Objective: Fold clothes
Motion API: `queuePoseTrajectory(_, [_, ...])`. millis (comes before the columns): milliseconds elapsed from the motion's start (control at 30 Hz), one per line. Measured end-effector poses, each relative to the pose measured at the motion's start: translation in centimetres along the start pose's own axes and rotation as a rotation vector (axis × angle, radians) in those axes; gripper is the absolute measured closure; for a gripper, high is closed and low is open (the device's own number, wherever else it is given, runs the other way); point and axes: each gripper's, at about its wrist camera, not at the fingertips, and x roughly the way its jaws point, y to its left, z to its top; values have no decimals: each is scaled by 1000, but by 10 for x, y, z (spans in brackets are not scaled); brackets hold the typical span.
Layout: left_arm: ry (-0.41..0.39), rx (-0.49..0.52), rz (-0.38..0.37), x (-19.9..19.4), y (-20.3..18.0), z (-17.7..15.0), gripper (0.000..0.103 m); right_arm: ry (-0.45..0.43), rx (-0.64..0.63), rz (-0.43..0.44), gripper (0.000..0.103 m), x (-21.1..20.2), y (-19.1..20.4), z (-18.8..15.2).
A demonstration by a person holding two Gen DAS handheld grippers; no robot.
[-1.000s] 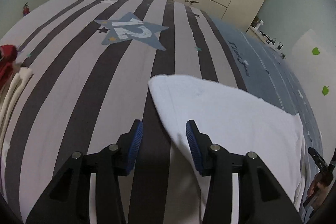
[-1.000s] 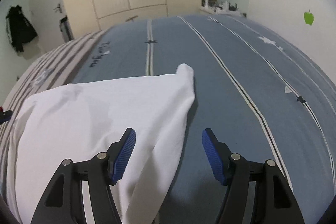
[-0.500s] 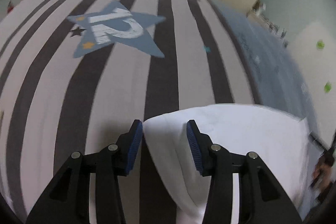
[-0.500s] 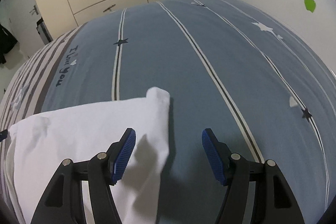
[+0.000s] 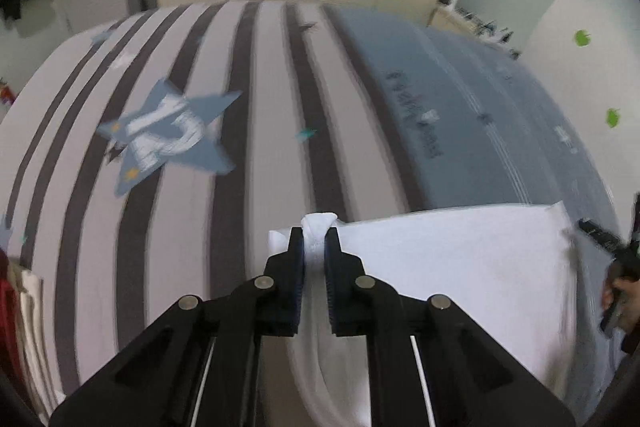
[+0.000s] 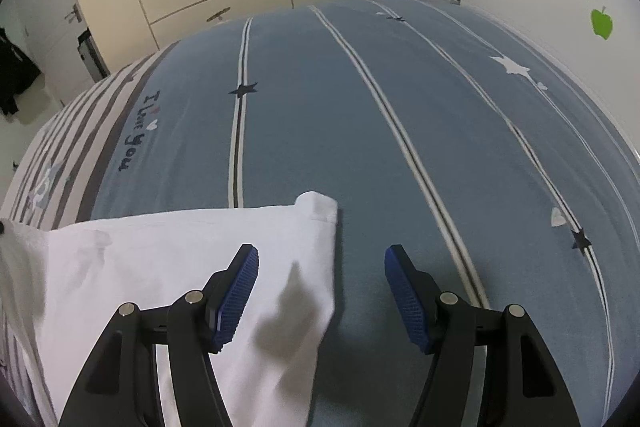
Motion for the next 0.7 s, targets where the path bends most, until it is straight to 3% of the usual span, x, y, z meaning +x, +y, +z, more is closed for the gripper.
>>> queuePoseTrajectory(67, [8, 2, -20, 2, -18, 9, 95, 8, -1, -2, 41, -4, -3, -1])
queuePoseTrajectory(233, [128, -22, -16, 65, -62, 18, 95, 34, -22, 7, 41, -6, -5, -4])
queuePoseTrajectory(500, [129, -54, 14, 103, -93, 19, 94, 68, 0, 46, 41, 2, -14, -16])
queuePoseTrajectory(600, [138, -95, -78, 100, -99, 25, 76, 82, 17, 56, 41, 5, -16, -20])
queuePoseTrajectory(700, [35, -80, -124, 72, -101, 35, 66, 86, 5, 56, 41, 6, -16, -24])
